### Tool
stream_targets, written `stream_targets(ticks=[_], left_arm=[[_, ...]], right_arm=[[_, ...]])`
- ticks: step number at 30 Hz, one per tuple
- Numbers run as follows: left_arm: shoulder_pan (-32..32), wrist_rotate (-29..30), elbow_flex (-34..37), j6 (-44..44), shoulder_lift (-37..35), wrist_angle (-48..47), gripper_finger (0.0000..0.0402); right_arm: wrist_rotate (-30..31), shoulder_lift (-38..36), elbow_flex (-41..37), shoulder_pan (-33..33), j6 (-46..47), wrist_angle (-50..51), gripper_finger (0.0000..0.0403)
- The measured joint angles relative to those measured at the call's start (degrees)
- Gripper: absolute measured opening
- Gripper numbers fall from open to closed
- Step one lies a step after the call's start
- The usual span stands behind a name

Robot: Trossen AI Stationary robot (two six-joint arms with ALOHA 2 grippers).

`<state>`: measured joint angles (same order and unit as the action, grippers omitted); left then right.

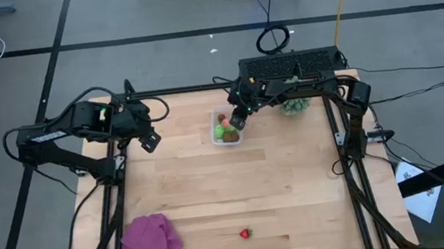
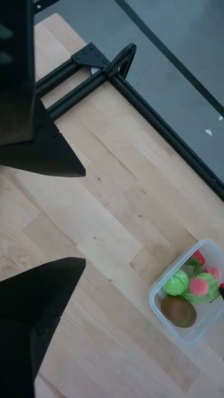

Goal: Pick and placing Produce into tupperware
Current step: Put the top strawberry into the transparent bin, then put the strawberry into the transparent bin

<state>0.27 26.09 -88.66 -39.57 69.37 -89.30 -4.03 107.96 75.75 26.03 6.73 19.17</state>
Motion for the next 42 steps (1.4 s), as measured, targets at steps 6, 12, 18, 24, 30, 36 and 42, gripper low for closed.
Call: stream_targets(ticks=[6, 12, 18, 24, 30, 36, 42], left_arm=[[0.0, 0.0, 0.0, 0.1, 0.0, 0.0, 0.0228], [0.0, 0.0, 0.0, 0.1, 0.0, 0.0, 0.0228], [0.0, 0.0, 0.0, 0.1, 0.0, 0.0, 0.0228], [0.0, 0.0, 0.0, 0.1, 0.0, 0.0, 0.0228], [0.0, 0.3, 0.0, 0.2, 0.0, 0.0, 0.0228], [0.0, 0.5, 0.0, 0.4, 0.0, 0.0, 0.0228], [0.0, 0.5, 0.0, 0.4, 0.0, 0.0, 0.0228]], right_arm=[[0.0, 0.0, 0.0, -0.9, -1.5, -0.3, 0.0134], [0.0, 0.0, 0.0, -1.4, -1.5, -1.4, 0.0178], [-0.3, 0.0, 0.0, -1.4, -1.5, -2.0, 0.0196], [-0.6, -0.1, 0.0, -1.7, -1.5, -5.7, 0.0201], [-1.0, -2.1, 0.0, -3.4, 0.2, -7.9, 0.0201], [-11.6, -3.3, 0.0, -9.5, 6.2, -4.5, 0.0201], [-14.1, -3.3, 0.0, -20.8, 7.6, 2.7, 0.0201]])
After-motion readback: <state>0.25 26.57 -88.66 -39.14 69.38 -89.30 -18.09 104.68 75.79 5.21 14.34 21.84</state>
